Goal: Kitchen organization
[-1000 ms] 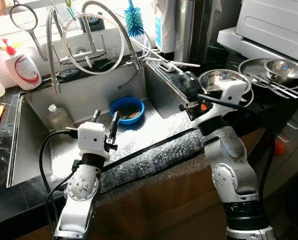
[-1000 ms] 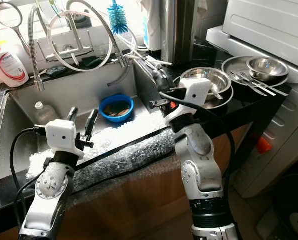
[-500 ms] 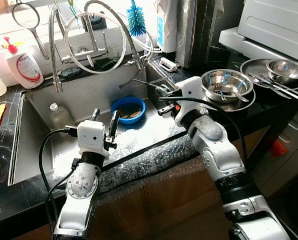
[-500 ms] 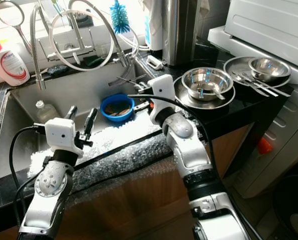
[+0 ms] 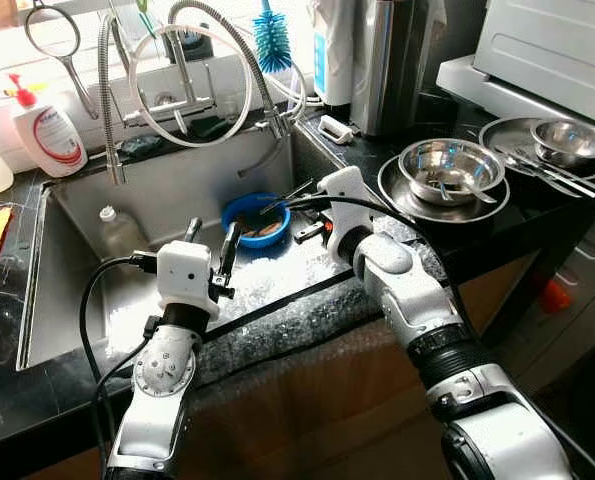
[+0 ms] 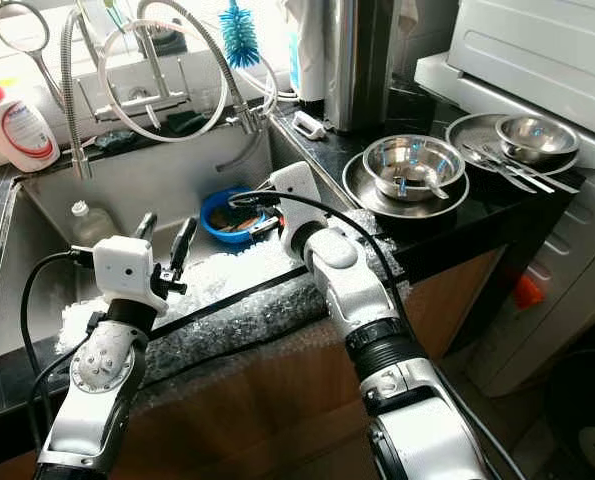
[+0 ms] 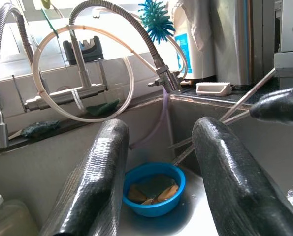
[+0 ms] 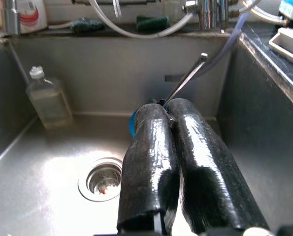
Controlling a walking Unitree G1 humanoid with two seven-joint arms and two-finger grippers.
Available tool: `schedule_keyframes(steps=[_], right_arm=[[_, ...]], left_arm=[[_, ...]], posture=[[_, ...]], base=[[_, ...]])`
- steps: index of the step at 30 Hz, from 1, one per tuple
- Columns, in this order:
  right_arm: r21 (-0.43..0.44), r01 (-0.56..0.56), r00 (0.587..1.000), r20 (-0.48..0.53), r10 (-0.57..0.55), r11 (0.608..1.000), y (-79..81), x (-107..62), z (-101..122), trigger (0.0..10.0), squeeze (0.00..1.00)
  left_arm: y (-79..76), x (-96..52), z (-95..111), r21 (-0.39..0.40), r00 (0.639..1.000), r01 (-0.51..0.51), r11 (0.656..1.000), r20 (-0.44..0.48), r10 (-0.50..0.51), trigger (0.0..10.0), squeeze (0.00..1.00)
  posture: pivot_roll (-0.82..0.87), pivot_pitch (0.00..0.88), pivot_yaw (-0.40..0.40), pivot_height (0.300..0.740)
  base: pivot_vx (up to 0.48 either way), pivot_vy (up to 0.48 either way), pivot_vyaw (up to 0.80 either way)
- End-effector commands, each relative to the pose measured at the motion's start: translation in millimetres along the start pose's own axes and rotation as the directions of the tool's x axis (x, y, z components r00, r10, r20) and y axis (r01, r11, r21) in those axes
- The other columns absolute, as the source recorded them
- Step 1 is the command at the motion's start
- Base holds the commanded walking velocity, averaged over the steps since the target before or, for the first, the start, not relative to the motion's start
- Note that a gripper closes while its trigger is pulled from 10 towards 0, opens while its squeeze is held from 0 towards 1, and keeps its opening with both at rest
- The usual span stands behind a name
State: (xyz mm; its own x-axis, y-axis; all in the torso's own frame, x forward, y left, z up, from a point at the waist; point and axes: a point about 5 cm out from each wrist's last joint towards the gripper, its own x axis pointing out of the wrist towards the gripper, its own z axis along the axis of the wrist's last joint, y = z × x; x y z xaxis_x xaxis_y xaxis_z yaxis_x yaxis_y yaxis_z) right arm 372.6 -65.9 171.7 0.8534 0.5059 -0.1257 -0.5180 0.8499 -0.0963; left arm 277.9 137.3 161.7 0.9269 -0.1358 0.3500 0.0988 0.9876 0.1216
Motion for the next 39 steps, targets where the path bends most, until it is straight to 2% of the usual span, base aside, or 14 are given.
schedule_keyframes(steps=[1,2,4,15,19,20,21,22,25,27,31,37,38,39], right_arm=[[-0.003,0.009,1.000,-0.025,-0.009,1.000,-0.6,1.8,-1.6,10.0,0.01],[0.000,0.011,1.000,-0.025,-0.011,1.000,-0.8,1.6,-2.4,10.0,0.94],[0.002,0.008,1.000,-0.023,-0.008,1.000,-0.6,1.5,-2.4,10.0,1.00],[-0.007,0.044,0.999,-0.010,-0.044,0.999,-4.4,0.2,0.5,10.0,1.00],[-0.045,0.075,0.996,0.044,-0.073,0.996,-6.3,-2.1,9.1,10.0,1.00],[-0.068,0.091,0.994,0.068,-0.086,0.994,-7.2,-3.0,12.4,10.0,0.40],[-0.094,0.130,0.986,0.114,-0.119,0.987,-9.7,-4.8,18.3,10.0,0.00],[-0.126,0.187,0.961,0.230,-0.155,0.974,-12.1,-10.5,33.5,10.0,0.00],[-0.141,0.236,0.933,0.308,-0.184,0.961,-13.7,-16.2,43.9,10.0,0.00],[-0.106,0.324,0.861,0.444,-0.247,0.940,-16.8,-35.0,60.9,10.0,0.00],[-0.097,0.356,0.835,0.480,-0.270,0.929,-17.5,-46.9,62.8,10.0,0.00],[-0.055,0.459,0.763,0.535,-0.362,0.887,-24.0,-75.0,56.7,10.0,0.00],[-0.046,0.492,0.748,0.534,-0.394,0.869,-28.4,-81.3,53.6,10.0,0.91],[-0.043,0.516,0.736,0.533,-0.417,0.856,-31.0,-87.3,50.9,10.0,1.00]], left_arm=[[0.6,0.6,-1.6,-0.004,1.000,-0.003,1.000,-0.019,0.003,10.0,0.00],[0.7,0.1,-2.0,-0.005,1.000,-0.005,1.000,-0.021,0.005,10.0,0.00],[1.0,-0.4,-2.3,-0.007,1.000,-0.006,1.000,-0.024,0.006,10.0,0.00],[-1.6,-0.4,-3.7,-0.016,0.999,0.000,1.000,-0.032,0.000,10.0,0.00],[-2.6,-0.2,-4.1,-0.016,0.999,0.006,1.000,-0.034,-0.007,10.0,0.00],[-2.9,-0.1,-4.1,-0.012,0.999,0.010,1.000,-0.034,-0.010,10.0,0.00],[-3.0,0.1,-4.0,-0.010,0.999,0.012,1.000,-0.034,-0.012,10.0,0.00],[-3.0,0.2,-3.8,-0.009,0.999,0.013,1.000,-0.033,-0.013,10.0,0.00],[-2.7,0.2,-3.7,-0.009,0.999,0.012,1.000,-0.032,-0.013,10.0,0.00],[-2.9,0.0,-4.1,-0.010,0.999,0.013,1.000,-0.033,-0.013,10.0,0.00],[-3.6,-0.2,-4.5,-0.011,0.999,0.015,1.000,-0.034,-0.015,10.0,0.00],[-6.7,-0.8,-5.3,-0.021,0.999,0.022,1.000,-0.036,-0.022,10.0,0.00],[-7.2,-1.1,-5.6,-0.022,0.999,0.024,0.999,-0.038,-0.024,10.0,0.00],[-7.6,-1.3,-5.8,-0.023,0.999,0.024,0.999,-0.038,-0.025,10.0,0.00]], posture=[[-0.14,0.000,0.083,0.740],[-0.14,0.000,0.083,0.740],[-0.14,0.000,0.085,0.740],[-0.16,0.000,0.094,0.740],[-0.16,0.000,0.098,0.740],[-0.16,0.000,0.098,0.740],[-0.16,0.000,0.102,0.740],[-0.17,0.000,0.105,0.740],[-0.17,0.000,0.109,0.740],[-0.18,0.000,0.111,0.740],[-0.19,0.000,0.113,0.740],[-0.20,0.000,0.116,0.740],[-0.20,0.000,0.113,0.740],[-0.20,0.000,0.113,0.740]], base=[[0.000,0.000,0.00],[0.000,0.000,0.00],[0.000,0.000,0.00],[0.000,0.000,0.00],[0.000,0.000,0.00],[0.000,0.000,0.00],[0.000,0.000,0.00],[0.000,0.000,0.00],[0.000,0.000,0.00],[0.000,0.000,0.00],[0.000,0.000,0.00],[0.000,0.000,0.00],[0.000,0.000,0.00],[0.000,0.000,0.00]])
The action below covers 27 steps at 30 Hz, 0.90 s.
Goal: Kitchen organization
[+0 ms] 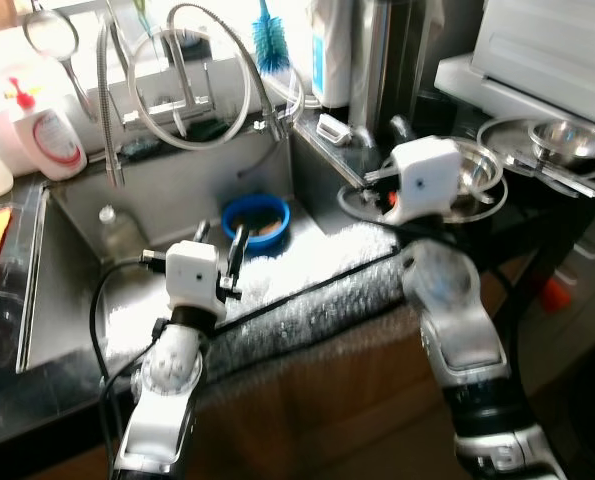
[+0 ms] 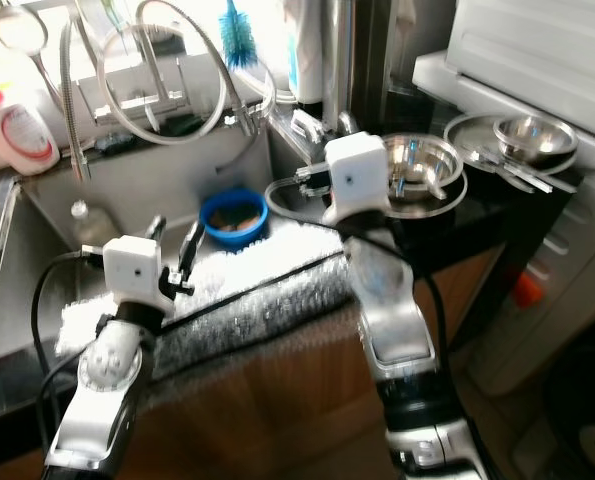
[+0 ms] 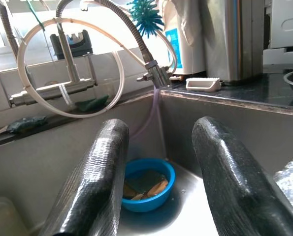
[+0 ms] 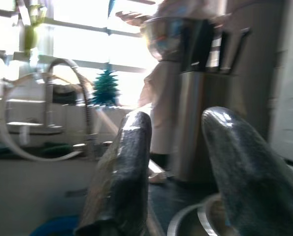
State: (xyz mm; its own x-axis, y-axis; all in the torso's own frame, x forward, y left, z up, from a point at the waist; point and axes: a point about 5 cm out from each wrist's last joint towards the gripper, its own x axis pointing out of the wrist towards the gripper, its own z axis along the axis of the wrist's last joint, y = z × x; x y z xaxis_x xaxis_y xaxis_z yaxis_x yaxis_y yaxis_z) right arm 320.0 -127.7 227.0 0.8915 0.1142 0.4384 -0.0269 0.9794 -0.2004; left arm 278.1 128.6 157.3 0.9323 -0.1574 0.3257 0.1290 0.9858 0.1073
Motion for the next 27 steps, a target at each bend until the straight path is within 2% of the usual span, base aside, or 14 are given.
schedule_keyframes(steps=[1,5,6,8,14,15,16,17,18,19,22,23,27], right_arm=[[-0.023,0.054,0.998,0.022,-0.053,0.998,-10.0,-7.2,6.6,10.0,1.00],[-0.037,0.086,0.996,-0.014,-0.086,0.996,-17.9,-17.3,1.1,10.0,1.00],[-0.064,0.108,0.993,-0.040,-0.111,0.992,-25.4,-23.1,-3.2,10.0,1.00],[-0.081,0.121,0.990,-0.058,-0.126,0.989,-29.9,-27.3,-6.0,10.0,1.00],[-0.060,0.129,0.985,-0.110,-0.135,0.990,-28.7,-28.6,-12.7,10.0,1.00],[-0.063,0.111,0.986,-0.119,-0.118,0.992,-26.4,-27.7,-13.8,10.0,0.93],[-0.063,0.111,0.986,-0.119,-0.118,0.992,-26.4,-27.7,-13.8,10.0,0.93],[-0.065,0.098,0.986,-0.126,-0.105,0.993,-24.9,-27.2,-14.3,10.0,0.16],[-0.065,0.098,0.986,-0.126,-0.105,0.993,-24.9,-27.2,-14.3,10.0,0.16],[-0.063,0.082,0.988,-0.125,-0.089,0.995,-23.0,-26.7,-14.2,10.0,0.00],[-0.061,0.068,0.989,-0.124,-0.075,0.996,-21.2,-26.2,-13.9,10.0,0.00],[-0.088,0.051,0.986,-0.156,-0.065,0.995,-19.5,-24.2,-19.0,10.0,0.00],[-0.111,0.048,0.979,-0.194,-0.069,0.993,-19.6,-22.2,-25.7,10.0,0.00]], left_arm=[[1.6,-1.3,-2.5,0.001,1.000,0.001,1.000,-0.017,-0.001,10.0,0.00],[1.9,-1.5,-3.0,0.001,1.000,0.001,1.000,-0.018,-0.001,10.0,0.00],[1.8,-1.9,-3.2,0.000,1.000,0.003,1.000,-0.018,-0.003,10.0,0.00],[1.3,-2.2,-3.6,0.000,1.000,0.005,1.000,-0.020,-0.005,10.0,0.00],[-0.4,-1.7,-4.0,-0.002,1.000,0.015,1.000,-0.019,-0.015,10.0,0.00],[-0.3,-1.6,-3.9,-0.002,1.000,0.016,1.000,-0.018,-0.016,10.0,0.00],[-0.3,-1.6,-3.9,-0.002,1.000,0.016,1.000,-0.018,-0.016,10.0,0.00],[-0.2,-1.5,-3.8,-0.001,1.000,0.016,1.000,-0.017,-0.016,10.0,0.00],[-0.2,-1.5,-3.8,-0.001,1.000,0.016,1.000,-0.017,-0.016,10.0,0.00],[0.0,-1.6,-3.8,-0.001,1.000,0.016,1.000,-0.017,-0.016,10.0,0.00],[0.2,-1.7,-3.8,-0.001,1.000,0.016,1.000,-0.017,-0.016,10.0,0.00],[-0.6,-2.2,-4.1,-0.001,1.000,0.022,1.000,-0.018,-0.022,10.0,0.00],[-2.8,-2.0,-4.0,-0.003,0.999,0.033,0.999,-0.017,-0.033,10.0,0.00]], posture=[[-0.20,0.000,0.112,0.740],[-0.21,0.000,0.110,0.740],[-0.20,0.000,0.107,0.740],[-0.21,0.000,0.108,0.740],[-0.21,0.000,0.107,0.740],[-0.21,0.000,0.108,0.740],[-0.21,0.000,0.108,0.740],[-0.21,0.000,0.108,0.740],[-0.21,0.000,0.108,0.740],[-0.21,0.000,0.107,0.740],[-0.21,0.000,0.107,0.740],[-0.21,0.000,0.111,0.740],[-0.21,0.000,0.112,0.740]], base=[[0.000,0.000,0.00],[0.000,0.000,0.00],[0.000,0.000,0.00],[0.000,0.000,0.00],[0.000,0.000,0.00],[0.000,0.000,0.00],[0.000,0.000,0.00],[0.000,0.000,0.00],[0.000,0.000,0.00],[0.000,0.000,0.00],[0.000,0.000,0.00],[0.000,0.000,0.00],[0.000,0.000,0.00]])
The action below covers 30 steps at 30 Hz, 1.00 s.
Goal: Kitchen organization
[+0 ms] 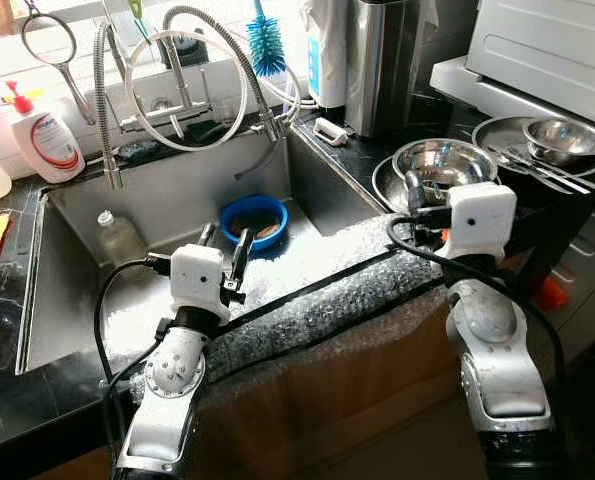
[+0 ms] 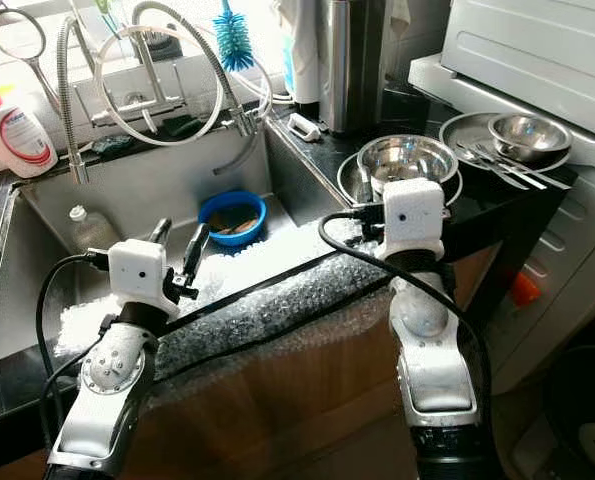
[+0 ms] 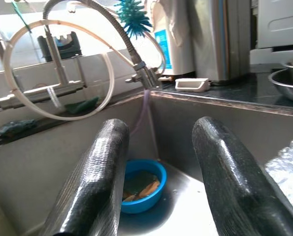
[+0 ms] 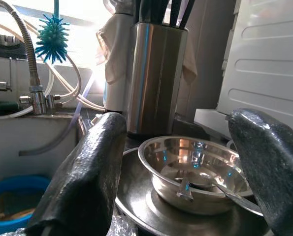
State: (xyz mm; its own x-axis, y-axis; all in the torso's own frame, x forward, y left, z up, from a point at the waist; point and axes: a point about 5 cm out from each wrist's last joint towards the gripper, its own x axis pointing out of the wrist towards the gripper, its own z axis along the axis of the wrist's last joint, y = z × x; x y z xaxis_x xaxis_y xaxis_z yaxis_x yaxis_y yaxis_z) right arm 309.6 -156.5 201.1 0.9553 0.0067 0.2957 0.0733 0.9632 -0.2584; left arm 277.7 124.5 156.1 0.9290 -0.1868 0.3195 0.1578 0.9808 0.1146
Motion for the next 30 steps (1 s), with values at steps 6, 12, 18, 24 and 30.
schedule_keyframes(steps=[6,12,18,24,30], right_arm=[[-0.039,-0.010,0.999,-0.052,0.008,0.999,3.3,3.5,-7.2,10.0,0.00],[-0.063,-0.018,0.997,-0.070,0.014,0.998,5.4,7.9,-10.8,10.0,0.00],[-0.100,-0.009,0.995,-0.097,-0.001,0.995,2.2,9.3,-14.7,10.0,0.00],[-0.111,0.003,0.993,-0.120,-0.017,0.994,-0.2,8.6,-19.2,10.0,0.00],[-0.125,0.008,0.990,-0.135,-0.025,0.992,-1.4,11.5,-20.0,0.6,0.00]], left_arm=[[1.3,-2.1,-3.8,-0.001,1.000,0.004,1.000,-0.015,-0.004,10.0,0.00],[1.2,-2.5,-3.7,-0.003,1.000,0.003,1.000,-0.018,-0.003,10.0,0.00],[2.1,-3.8,-4.0,-0.002,1.000,-0.009,1.000,-0.022,0.009,10.0,0.00],[2.0,-5.1,-4.9,-0.003,1.000,-0.013,1.000,-0.027,0.013,10.0,0.00],[2.9,-4.5,-4.8,-0.003,0.999,-0.018,1.000,-0.028,0.018,10.0,0.00]], posture=[[-0.21,0.000,0.110,0.740],[-0.20,0.000,0.108,0.740],[-0.20,0.000,0.104,0.740],[-0.20,0.000,0.103,0.740],[-0.19,0.000,0.102,0.740]], base=[[0.000,0.000,0.00],[0.000,0.000,0.00],[0.000,0.000,0.00],[0.000,0.000,0.00],[0.000,0.000,0.00]])
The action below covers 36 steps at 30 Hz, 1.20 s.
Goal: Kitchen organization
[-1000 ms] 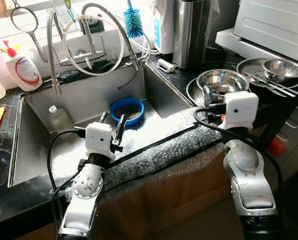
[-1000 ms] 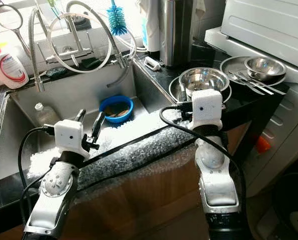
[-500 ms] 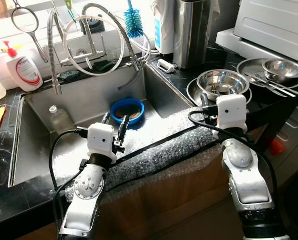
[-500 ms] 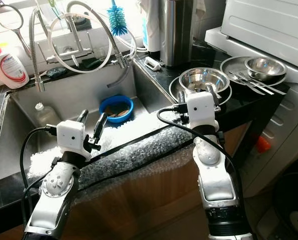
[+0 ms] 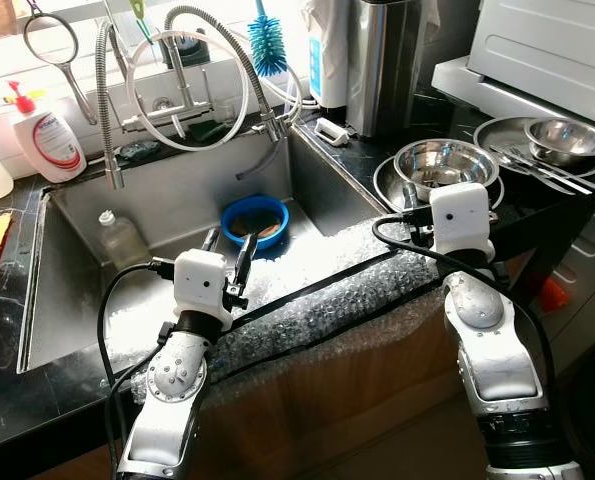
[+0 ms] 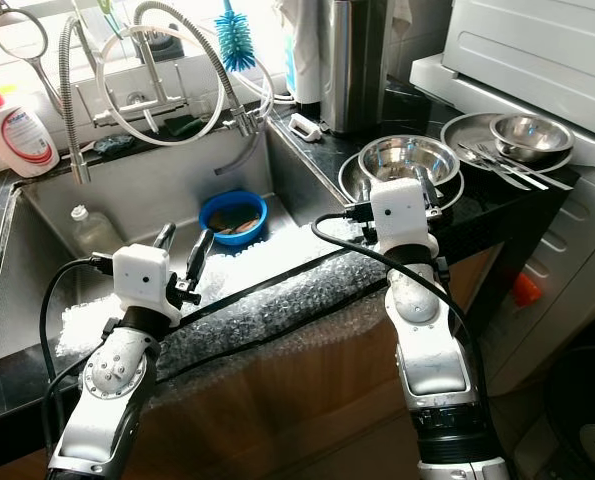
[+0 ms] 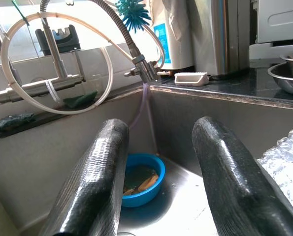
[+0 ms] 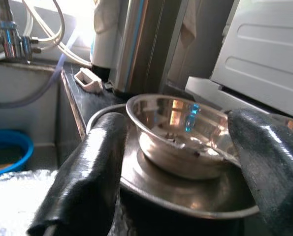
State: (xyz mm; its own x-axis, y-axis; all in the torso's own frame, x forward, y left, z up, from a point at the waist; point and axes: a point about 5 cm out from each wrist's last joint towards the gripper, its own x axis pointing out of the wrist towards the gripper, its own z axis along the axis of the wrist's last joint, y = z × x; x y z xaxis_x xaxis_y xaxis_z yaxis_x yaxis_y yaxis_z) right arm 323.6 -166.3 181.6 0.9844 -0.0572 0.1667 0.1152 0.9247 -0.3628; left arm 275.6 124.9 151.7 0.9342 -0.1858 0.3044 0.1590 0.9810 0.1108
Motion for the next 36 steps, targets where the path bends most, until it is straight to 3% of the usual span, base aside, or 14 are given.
schedule_keyframes(steps=[1,3,4,6,9,11,13,36], right_arm=[[-0.007,0.001,1.000,0.007,-0.001,1.000,1.2,3.3,5.2,0.6,0.00],[-0.007,0.003,1.000,0.001,-0.003,1.000,1.3,3.4,4.0,0.4,0.00],[-0.007,0.003,1.000,-0.002,-0.003,1.000,1.6,3.4,3.6,1.6,0.00],[-0.008,0.003,1.000,-0.004,-0.003,1.000,1.8,3.5,3.2,2.0,0.00],[-0.006,0.005,1.000,-0.003,-0.005,1.000,2.0,4.1,3.6,1.6,0.00],[-0.005,0.006,1.000,-0.001,-0.006,1.000,1.9,4.9,4.1,0.4,0.00],[-0.005,0.007,1.000,0.002,-0.007,1.000,1.9,5.5,4.7,0.0,0.00],[0.001,0.005,1.000,-0.001,-0.005,1.000,4.2,7.4,5.6,0.0,0.00]], left_arm=[[3.3,-1.1,-1.2,0.000,1.000,-0.019,1.000,-0.012,0.019,10.0,0.00],[3.3,-1.1,-1.6,0.000,1.000,-0.019,1.000,-0.013,0.019,10.0,0.00],[3.3,-1.0,-1.7,0.000,1.000,-0.018,1.000,-0.013,0.018,10.0,0.00],[3.1,-1.0,-1.8,0.001,1.000,-0.018,1.000,-0.013,0.018,10.0,0.00],[3.3,-0.9,-1.9,0.001,1.000,-0.019,1.000,-0.013,0.019,10.0,0.00],[3.2,-0.6,-1.9,0.002,1.000,-0.019,1.000,-0.013,0.019,10.0,0.00],[3.4,-0.5,-1.8,0.002,1.000,-0.020,1.000,-0.013,0.020,10.0,0.00],[3.6,-0.2,-1.9,0.002,1.000,-0.017,1.000,-0.014,0.017,10.0,0.00]], posture=[[-0.19,0.000,0.102,0.740],[-0.19,0.000,0.102,0.740],[-0.19,0.000,0.104,0.740],[-0.19,0.000,0.103,0.740],[-0.19,0.000,0.103,0.740],[-0.19,0.000,0.102,0.740],[-0.19,0.000,0.102,0.740],[-0.19,0.000,0.105,0.740]], base=[[0.000,0.000,0.00],[0.000,0.000,0.00],[0.000,0.000,0.00],[0.000,0.000,0.00],[0.000,0.000,0.00],[0.000,0.000,0.00],[0.000,0.000,0.00],[0.000,0.000,0.00]])
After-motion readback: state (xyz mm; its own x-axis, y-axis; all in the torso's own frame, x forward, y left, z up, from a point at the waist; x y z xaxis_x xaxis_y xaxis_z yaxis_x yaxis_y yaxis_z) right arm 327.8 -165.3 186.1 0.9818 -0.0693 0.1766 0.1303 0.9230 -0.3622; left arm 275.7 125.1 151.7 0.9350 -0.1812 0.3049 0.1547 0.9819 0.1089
